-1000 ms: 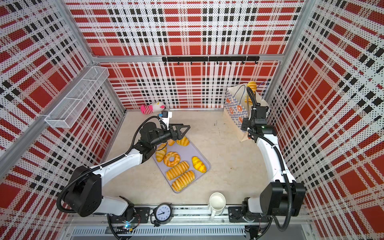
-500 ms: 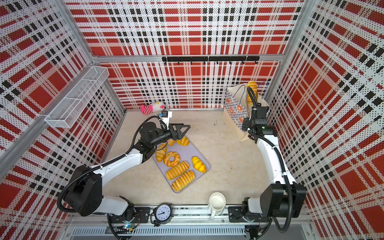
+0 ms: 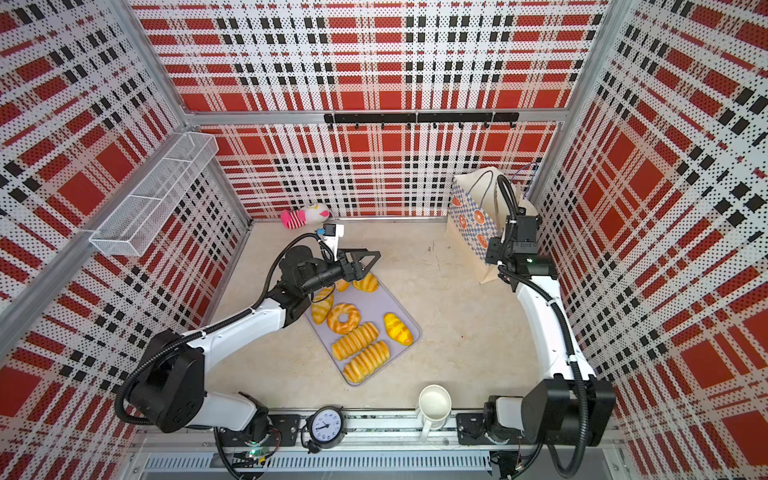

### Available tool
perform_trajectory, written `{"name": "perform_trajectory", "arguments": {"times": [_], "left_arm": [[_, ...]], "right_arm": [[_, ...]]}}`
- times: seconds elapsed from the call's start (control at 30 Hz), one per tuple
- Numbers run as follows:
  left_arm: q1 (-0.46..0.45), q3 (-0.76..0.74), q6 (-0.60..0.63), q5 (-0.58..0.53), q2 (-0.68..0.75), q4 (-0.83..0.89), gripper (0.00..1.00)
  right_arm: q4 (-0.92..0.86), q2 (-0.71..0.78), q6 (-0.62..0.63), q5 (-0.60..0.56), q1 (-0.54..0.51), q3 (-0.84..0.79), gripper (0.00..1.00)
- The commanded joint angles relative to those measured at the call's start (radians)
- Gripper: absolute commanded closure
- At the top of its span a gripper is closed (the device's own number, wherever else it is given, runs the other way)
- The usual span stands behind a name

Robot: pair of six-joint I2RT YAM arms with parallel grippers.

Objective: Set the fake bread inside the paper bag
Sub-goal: 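Open the tongs with the right gripper to drop the roll into the bag, then swing the empty tongs back toward the tray with the right gripper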

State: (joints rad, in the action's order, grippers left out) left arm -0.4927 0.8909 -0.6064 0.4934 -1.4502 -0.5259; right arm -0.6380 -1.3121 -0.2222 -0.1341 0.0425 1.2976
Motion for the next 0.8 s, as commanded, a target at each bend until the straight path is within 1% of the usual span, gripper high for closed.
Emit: {"name": "perform_trajectory", "arguments": {"times": [0.0,0.07,0.1,0.2,0.27,0.37,0.5,0.67,0.77], "left_arm": [[-0.001,-0.013,-0.007,0.013,0.026,-0.032,0.04],[-0.002,-0.015,-0.009,0.007,0.033,-0.033,0.04],[-0.001,-0.018,-0.009,0.0,0.036,-0.033,0.04],[0.004,-0.04,-0.014,-0.044,0.045,-0.034,0.03],[0.017,-0.062,-0.045,-0.043,0.043,-0.058,0.03],[0.046,-0.11,-0.107,-0.039,0.049,-0.103,0.04],[0.072,-0.174,-0.146,-0.051,0.075,-0.114,0.05],[0.092,-0.268,-0.179,-0.081,0.141,-0.101,0.05],[0.115,-0.326,-0.188,-0.104,0.183,-0.069,0.06]], "right_arm": [[0.024,0.058,0.003,-0.001,0.009,-0.002,0.64],[0.023,0.101,0.0,0.008,0.009,-0.01,0.64],[0.026,0.124,0.002,0.031,0.009,-0.015,0.64],[0.048,0.203,0.036,0.167,0.006,-0.05,0.65],[0.051,0.258,0.084,0.218,-0.017,-0.078,0.66],[0.021,0.326,0.165,0.175,-0.108,-0.108,0.67],[-0.053,0.34,0.221,0.187,-0.238,-0.111,0.66],[-0.169,0.236,0.223,0.145,-0.431,-0.093,0.65],[-0.21,0.161,0.243,0.091,-0.537,-0.089,0.65]]}}
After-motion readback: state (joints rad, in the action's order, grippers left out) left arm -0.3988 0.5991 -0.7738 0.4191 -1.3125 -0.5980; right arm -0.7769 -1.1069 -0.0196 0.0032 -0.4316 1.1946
